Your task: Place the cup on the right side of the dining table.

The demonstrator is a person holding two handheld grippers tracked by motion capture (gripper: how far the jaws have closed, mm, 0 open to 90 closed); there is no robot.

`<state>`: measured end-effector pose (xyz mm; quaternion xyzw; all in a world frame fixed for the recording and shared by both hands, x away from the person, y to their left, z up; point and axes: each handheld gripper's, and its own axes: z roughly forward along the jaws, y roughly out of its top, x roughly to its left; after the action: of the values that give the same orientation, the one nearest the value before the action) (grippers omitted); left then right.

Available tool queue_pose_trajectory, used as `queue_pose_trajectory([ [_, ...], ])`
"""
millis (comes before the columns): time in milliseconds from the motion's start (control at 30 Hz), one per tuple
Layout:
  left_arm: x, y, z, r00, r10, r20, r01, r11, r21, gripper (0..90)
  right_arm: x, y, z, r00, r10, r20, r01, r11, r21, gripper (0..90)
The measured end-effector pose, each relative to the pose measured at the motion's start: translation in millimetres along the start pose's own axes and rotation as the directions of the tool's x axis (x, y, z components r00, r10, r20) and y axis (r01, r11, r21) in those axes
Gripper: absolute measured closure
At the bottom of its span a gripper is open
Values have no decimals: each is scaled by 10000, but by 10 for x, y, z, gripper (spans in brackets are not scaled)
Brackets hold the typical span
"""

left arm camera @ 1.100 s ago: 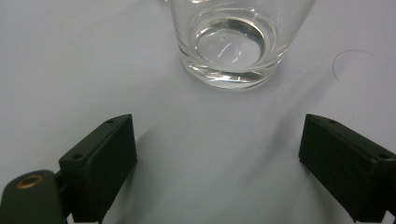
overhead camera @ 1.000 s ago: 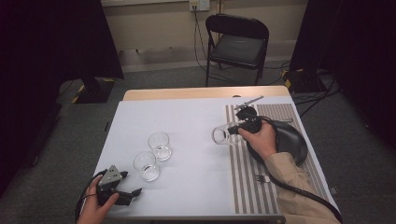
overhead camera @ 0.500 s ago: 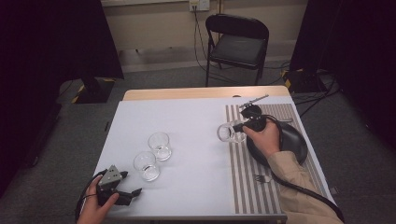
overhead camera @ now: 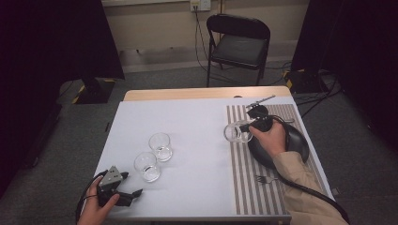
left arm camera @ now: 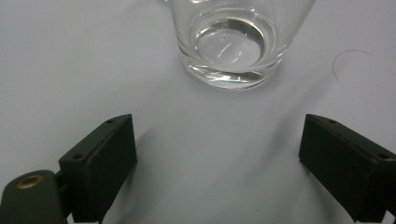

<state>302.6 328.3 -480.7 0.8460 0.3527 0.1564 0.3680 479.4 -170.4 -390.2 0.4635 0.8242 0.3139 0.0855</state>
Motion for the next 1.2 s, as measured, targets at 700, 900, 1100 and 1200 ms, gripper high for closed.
queue_pose_trajectory([
  [700, 1, 0, -1, 10000, 13, 4, -13, 10000, 6, 102, -110, -39, 7, 9996, 209, 189, -209, 9998, -2, 855],
  [900, 0, -1, 0, 10000, -2, 1, 2, 10000, -8, 102, -141, -48, 33, 9994, 278, 197, -278, 9996, -3, 855],
  [1100, 0, -1, 0, 10000, 1, 0, -1, 10000, -8, 102, -166, -39, 81, 9991, 327, 271, -328, 9995, 24, 855],
  [1200, 1, -1, -1, 10000, 13, 8, -13, 10000, 5, 102, -179, -39, 107, 9989, 385, 274, -386, 9992, 41, 855],
])
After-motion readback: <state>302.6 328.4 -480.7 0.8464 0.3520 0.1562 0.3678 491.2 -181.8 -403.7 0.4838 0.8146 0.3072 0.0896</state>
